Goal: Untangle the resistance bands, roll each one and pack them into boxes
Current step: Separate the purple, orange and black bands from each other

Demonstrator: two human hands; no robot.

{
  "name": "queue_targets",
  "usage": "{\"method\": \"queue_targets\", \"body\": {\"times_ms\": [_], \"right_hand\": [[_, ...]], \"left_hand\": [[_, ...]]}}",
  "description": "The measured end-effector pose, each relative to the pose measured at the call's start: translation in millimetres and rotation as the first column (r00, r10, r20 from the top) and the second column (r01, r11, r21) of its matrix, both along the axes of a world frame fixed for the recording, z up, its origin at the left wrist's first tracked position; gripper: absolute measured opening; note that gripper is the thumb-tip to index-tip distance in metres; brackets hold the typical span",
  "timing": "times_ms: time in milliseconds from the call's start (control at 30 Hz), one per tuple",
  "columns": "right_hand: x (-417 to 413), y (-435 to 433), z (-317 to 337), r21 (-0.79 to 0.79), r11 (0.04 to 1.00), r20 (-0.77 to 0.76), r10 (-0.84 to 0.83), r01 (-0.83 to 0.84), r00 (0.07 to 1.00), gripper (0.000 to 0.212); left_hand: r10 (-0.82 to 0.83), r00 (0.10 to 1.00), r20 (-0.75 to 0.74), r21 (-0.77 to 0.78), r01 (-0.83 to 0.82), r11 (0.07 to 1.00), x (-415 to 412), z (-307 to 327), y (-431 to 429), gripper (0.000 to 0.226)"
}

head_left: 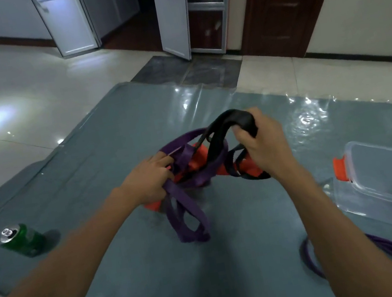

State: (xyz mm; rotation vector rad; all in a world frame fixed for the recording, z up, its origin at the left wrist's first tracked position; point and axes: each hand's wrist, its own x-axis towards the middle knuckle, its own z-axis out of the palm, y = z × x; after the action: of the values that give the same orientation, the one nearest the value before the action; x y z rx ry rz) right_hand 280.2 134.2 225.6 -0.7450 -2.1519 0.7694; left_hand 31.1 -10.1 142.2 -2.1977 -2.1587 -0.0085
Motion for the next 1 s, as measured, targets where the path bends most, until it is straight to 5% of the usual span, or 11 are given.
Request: {"method": "queue_targets", "body": {"times_ms": [100,267,367,533,600,800,1000], "right_hand": [[2.6,2.3,13.6,-0.059,0.998,-0.093,-0.021,0.016,0.995,0.008],[0.1,10.7,-26.9,-0.099,0.994,0.215,-0.015,0.037,0.977,0.017],[0.8,4.5,-47.2,-0.132,0.991,0.269,0.012,0.024,0.963,0.018],[-5.8,7.3,16.2,-0.181,0.983,-0.129,-0.056,0.032,0.990,0.011],[-11.3,6.9,37.3,-0.152,0.988,-0.174,-0.015,-0.012,0.985,0.009],[-18.5,5.5,0.1,-0.225,0.974,-0.006,0.035,-0.036,0.999,0.016],[26.4,10.0,-77.2,-0.298,0.943,0.181,-0.094,0.146,0.979,0.018]], "left_hand": [[-0.071,0.997,0.039,0.099,0.067,0.993,0.7,12.3,2.2,0.038],[-0.073,0.997,0.033,0.055,0.071,0.996,7.3,9.9,-1.8,0.027],[-0.089,0.994,0.070,-0.017,0.091,0.996,15.3,-3.8,-8.9,0.025],[-0.088,0.987,0.133,0.032,0.084,0.996,8.7,6.1,-5.9,0.023],[-0.100,0.983,0.153,0.055,0.093,0.994,9.8,16.6,-3.9,0.025],[-0.068,0.985,0.158,-0.037,0.075,0.997,16.1,-3.6,-13.1,0.034],[0.028,0.982,0.184,-0.229,0.015,0.973,13.6,-36.2,-37.4,0.044]]}}
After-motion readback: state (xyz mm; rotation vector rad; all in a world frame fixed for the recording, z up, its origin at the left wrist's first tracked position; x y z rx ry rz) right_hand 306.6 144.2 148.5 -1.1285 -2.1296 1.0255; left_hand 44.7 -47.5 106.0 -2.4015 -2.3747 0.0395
